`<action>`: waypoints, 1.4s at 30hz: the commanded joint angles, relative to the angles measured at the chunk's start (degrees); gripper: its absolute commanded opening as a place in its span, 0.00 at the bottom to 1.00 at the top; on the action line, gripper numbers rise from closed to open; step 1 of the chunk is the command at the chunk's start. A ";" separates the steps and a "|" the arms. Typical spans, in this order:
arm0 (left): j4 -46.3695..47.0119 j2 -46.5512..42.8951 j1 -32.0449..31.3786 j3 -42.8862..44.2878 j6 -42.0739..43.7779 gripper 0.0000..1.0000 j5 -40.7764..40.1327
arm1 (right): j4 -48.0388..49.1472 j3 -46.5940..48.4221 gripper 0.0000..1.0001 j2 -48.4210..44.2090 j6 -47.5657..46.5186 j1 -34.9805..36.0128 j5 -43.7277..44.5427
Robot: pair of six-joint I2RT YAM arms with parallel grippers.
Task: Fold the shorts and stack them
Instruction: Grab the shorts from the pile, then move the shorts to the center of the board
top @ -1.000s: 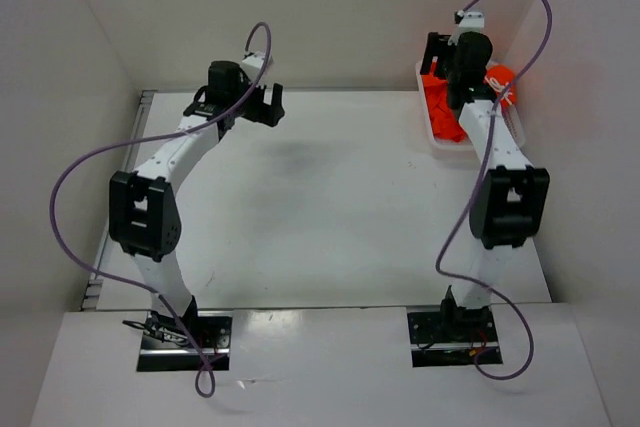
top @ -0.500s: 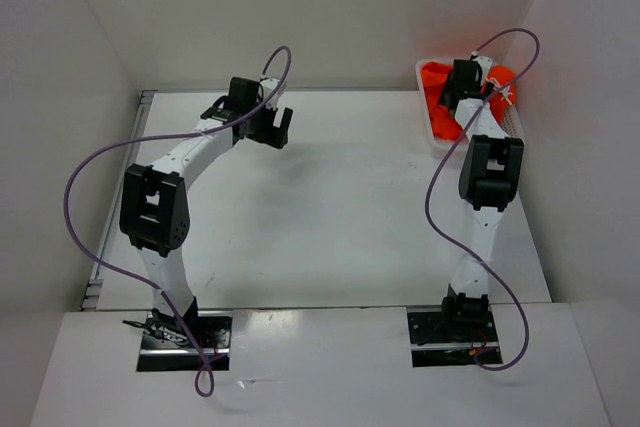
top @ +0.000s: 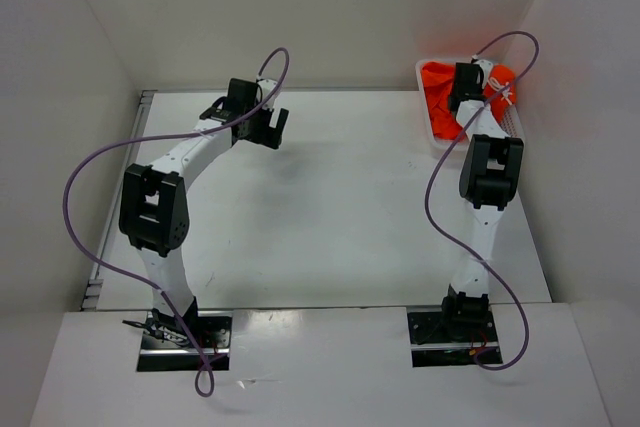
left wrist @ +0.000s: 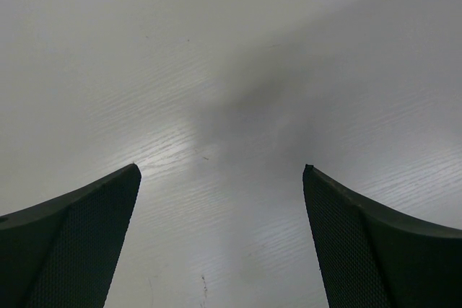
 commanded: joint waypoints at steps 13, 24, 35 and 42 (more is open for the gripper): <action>2.62 -6.84 0.21 -2.94 0.21 1.00 0.33 | 0.75 -3.97 0.00 -17.46 1.02 6.12 1.43; 3.15 -10.71 0.21 -4.61 0.21 1.00 2.52 | 2.51 -7.76 0.00 -32.94 2.96 9.20 6.36; 5.44 -20.89 0.21 -9.62 0.21 1.00 0.68 | 14.38 19.94 0.00 -38.76 -13.71 19.11 -0.49; 5.96 -32.40 1.00 -16.03 0.21 1.00 -6.52 | 2.35 45.15 0.00 -28.92 -16.65 36.24 -12.35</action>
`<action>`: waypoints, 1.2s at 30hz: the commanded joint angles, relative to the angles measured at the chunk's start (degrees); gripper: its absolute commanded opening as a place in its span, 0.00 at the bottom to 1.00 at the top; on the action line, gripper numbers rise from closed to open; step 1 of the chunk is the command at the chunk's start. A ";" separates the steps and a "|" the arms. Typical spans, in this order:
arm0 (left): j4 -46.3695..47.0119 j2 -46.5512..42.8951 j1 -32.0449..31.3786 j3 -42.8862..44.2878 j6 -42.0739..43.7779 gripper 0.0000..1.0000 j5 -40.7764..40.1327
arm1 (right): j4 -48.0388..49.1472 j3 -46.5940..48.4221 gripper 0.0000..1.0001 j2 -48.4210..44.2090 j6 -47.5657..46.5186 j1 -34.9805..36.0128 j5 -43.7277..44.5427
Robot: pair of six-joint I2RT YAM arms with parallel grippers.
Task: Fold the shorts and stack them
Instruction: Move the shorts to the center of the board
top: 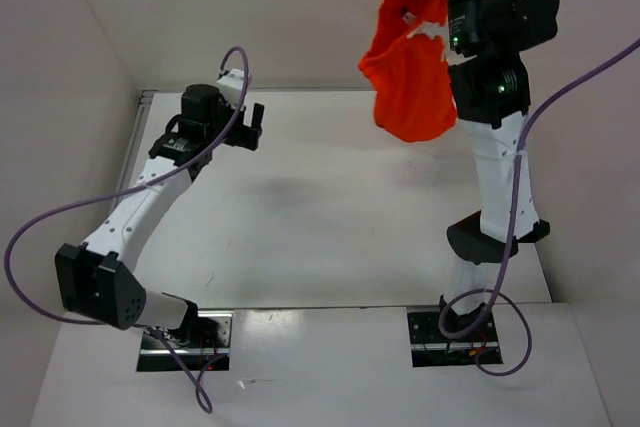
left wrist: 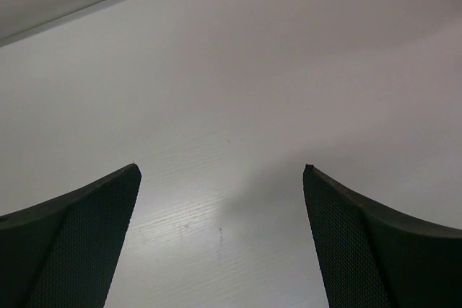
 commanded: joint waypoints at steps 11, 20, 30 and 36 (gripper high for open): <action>1.42 -20.98 16.66 -11.52 0.19 1.00 -5.83 | -7.73 -18.43 0.00 2.52 13.88 4.78 -6.40; -5.35 -21.60 18.61 -13.36 0.19 1.00 5.43 | -15.20 -41.63 0.99 1.84 11.26 2.75 -10.51; -9.13 -18.96 18.61 -22.06 0.19 1.00 18.61 | -12.66 -63.26 0.99 0.66 6.16 11.19 -21.61; -7.91 -17.73 18.08 -24.97 0.19 1.00 19.14 | -10.19 -63.79 0.99 10.24 0.71 11.19 -20.46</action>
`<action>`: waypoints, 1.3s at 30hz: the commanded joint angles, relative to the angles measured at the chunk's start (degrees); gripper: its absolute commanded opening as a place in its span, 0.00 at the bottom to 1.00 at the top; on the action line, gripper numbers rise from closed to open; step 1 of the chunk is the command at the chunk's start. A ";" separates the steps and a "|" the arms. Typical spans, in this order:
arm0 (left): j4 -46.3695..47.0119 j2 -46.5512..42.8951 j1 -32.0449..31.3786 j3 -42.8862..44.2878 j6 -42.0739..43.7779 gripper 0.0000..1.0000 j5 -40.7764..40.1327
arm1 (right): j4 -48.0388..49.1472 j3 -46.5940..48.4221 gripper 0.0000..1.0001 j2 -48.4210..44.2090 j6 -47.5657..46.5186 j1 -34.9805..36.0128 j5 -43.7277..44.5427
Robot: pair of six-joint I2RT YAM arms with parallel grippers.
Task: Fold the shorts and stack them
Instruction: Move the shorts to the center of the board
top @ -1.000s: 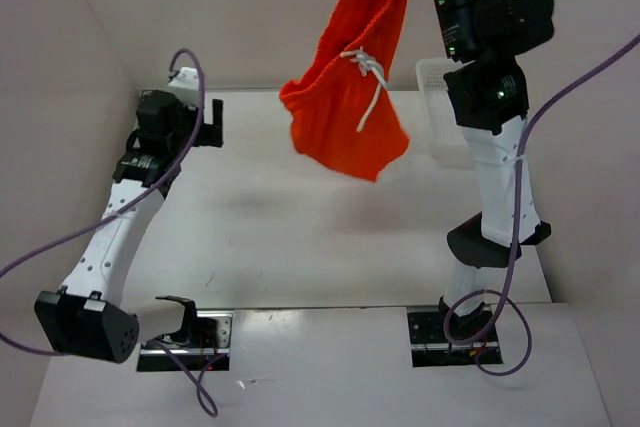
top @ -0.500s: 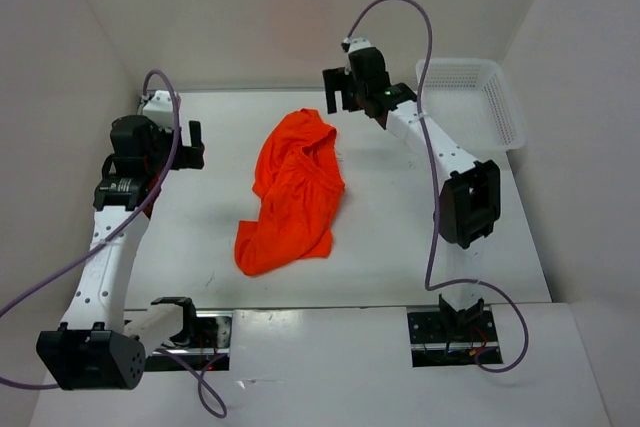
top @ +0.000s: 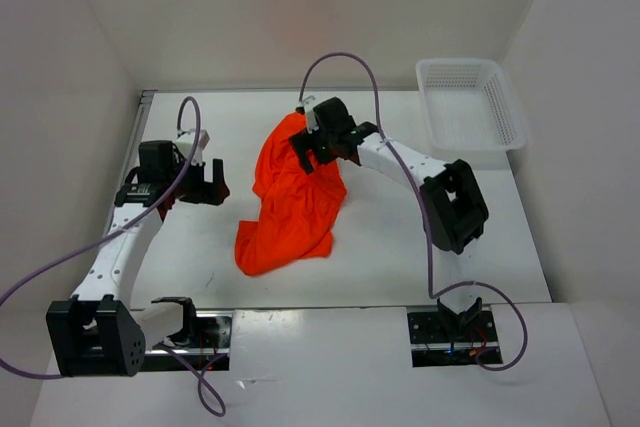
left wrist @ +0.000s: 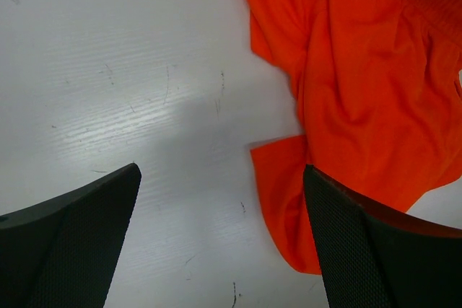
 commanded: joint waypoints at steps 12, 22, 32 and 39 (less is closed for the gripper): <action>6.20 6.30 -0.93 1.87 0.21 1.00 1.02 | -7.42 -19.56 0.00 -5.05 -15.56 -3.44 -2.64; 7.08 15.61 -2.08 6.09 0.21 1.00 1.36 | -16.53 -3.41 1.00 -12.72 -30.14 -15.22 -12.38; 8.22 24.84 -5.95 14.44 0.21 1.00 1.37 | 1.67 6.96 1.00 11.35 -4.07 -17.93 -1.41; 8.22 26.61 -5.95 15.59 0.21 1.00 2.16 | -3.15 9.61 1.00 16.98 -12.76 -19.80 -11.24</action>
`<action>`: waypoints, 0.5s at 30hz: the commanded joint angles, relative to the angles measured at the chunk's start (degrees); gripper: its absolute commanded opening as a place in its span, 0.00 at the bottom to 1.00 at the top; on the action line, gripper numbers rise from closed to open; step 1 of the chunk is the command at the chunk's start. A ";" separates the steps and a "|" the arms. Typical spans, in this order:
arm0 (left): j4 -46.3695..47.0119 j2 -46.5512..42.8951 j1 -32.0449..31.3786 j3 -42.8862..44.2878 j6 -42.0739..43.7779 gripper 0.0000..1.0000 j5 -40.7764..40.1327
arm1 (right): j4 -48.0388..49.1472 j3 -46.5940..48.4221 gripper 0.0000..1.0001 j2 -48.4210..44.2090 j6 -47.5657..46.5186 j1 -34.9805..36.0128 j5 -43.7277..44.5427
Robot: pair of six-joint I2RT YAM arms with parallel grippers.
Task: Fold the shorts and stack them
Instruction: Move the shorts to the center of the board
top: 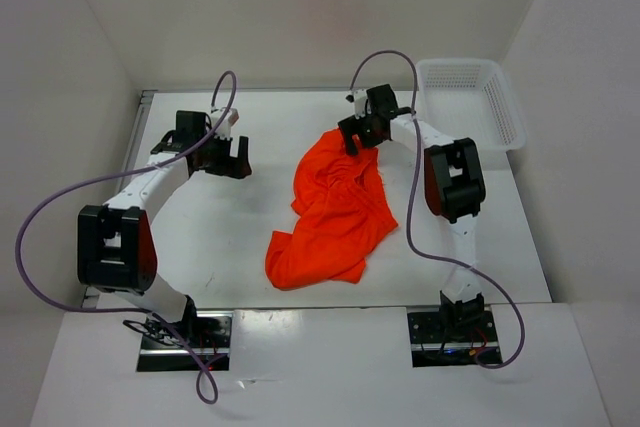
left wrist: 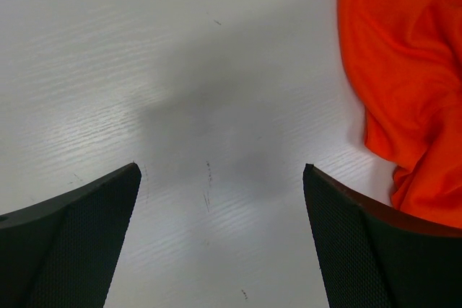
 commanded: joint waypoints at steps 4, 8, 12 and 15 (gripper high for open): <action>0.81 0.77 0.08 2.04 0.23 1.00 0.84 | -3.25 -1.15 0.72 -0.40 -3.32 -0.91 -5.53; 0.81 0.77 0.08 2.04 0.23 1.00 0.84 | -2.73 -0.37 0.09 -2.17 -1.21 -0.91 -3.87; 2.03 0.25 0.08 1.52 0.23 1.00 -0.47 | -2.73 8.93 0.00 -3.84 -1.21 1.37 -3.34; 4.22 0.24 0.08 1.52 0.23 1.00 -7.63 | -2.73 21.66 0.00 -2.97 -1.74 6.89 0.52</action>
